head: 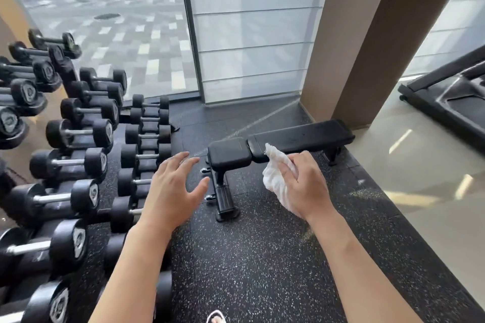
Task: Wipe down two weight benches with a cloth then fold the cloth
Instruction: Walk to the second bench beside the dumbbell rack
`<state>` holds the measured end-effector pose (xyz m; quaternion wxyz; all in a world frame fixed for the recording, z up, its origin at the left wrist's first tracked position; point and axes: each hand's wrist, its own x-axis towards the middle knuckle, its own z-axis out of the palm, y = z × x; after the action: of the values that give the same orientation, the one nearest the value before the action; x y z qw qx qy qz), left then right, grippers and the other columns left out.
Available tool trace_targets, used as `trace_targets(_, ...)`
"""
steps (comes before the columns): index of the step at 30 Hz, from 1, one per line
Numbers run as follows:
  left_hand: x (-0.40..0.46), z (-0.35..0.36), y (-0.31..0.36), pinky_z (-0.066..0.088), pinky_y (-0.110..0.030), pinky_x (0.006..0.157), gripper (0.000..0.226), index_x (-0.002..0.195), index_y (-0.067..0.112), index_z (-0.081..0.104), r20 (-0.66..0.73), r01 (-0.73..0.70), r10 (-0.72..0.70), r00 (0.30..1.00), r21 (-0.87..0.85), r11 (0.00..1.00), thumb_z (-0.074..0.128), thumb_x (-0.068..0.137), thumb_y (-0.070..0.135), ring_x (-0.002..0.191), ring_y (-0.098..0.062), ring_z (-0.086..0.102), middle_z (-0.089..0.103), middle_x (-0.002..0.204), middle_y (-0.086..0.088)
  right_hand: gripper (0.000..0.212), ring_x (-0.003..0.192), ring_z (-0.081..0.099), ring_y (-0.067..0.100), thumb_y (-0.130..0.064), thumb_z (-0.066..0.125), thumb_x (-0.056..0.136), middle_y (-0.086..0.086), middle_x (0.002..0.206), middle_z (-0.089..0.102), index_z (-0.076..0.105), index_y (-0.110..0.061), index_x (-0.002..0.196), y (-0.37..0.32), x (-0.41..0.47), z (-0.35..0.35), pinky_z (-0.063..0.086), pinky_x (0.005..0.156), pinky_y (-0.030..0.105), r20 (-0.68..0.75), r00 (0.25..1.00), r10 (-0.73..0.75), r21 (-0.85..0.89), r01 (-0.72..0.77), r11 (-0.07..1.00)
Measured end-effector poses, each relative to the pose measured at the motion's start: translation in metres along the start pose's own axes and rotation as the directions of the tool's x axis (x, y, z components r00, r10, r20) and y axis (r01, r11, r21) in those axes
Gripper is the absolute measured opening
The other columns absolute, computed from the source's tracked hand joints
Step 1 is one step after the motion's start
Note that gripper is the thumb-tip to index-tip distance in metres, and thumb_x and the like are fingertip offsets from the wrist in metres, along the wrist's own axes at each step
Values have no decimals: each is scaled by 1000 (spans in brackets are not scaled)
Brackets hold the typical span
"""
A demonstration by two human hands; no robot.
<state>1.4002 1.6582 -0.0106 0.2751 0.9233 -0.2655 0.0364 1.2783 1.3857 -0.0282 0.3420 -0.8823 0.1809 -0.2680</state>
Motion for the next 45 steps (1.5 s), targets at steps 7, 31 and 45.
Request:
trace_targets(7, 95, -12, -40, 31, -49, 126, 61, 149, 20, 58, -13, -19, 19, 1000, -39, 999, 64, 96, 50, 150, -24, 37, 48, 159, -3, 23, 84, 55, 12, -40, 56, 107, -10, 92, 53, 64, -21, 97, -17, 82, 43, 52, 81, 40, -9, 1000, -4, -48, 3, 999)
trace_targets(31, 333, 61, -30, 36, -49, 123, 64, 146, 17, 60, -119, 192, -189, 975, 14, 981, 56, 94, 55, 147, -23, 40, 52, 154, -2, 29, 83, 58, 10, -47, 54, 106, -10, 92, 57, 67, -22, 98, 94, 383, 125, 54, 82, 39, 177, 974, -139, 152, 112, 982)
trace_targets(45, 461, 94, -89, 34, -47, 124, 53, 145, 20, 60, -110, 240, -237, 965, 21, 971, 69, 98, 41, 147, -19, 38, 51, 154, 1, 20, 86, 57, 9, -38, 56, 106, -10, 92, 57, 67, -23, 99, 128, 495, 207, 50, 79, 32, 251, 958, -137, 177, 94, 980)
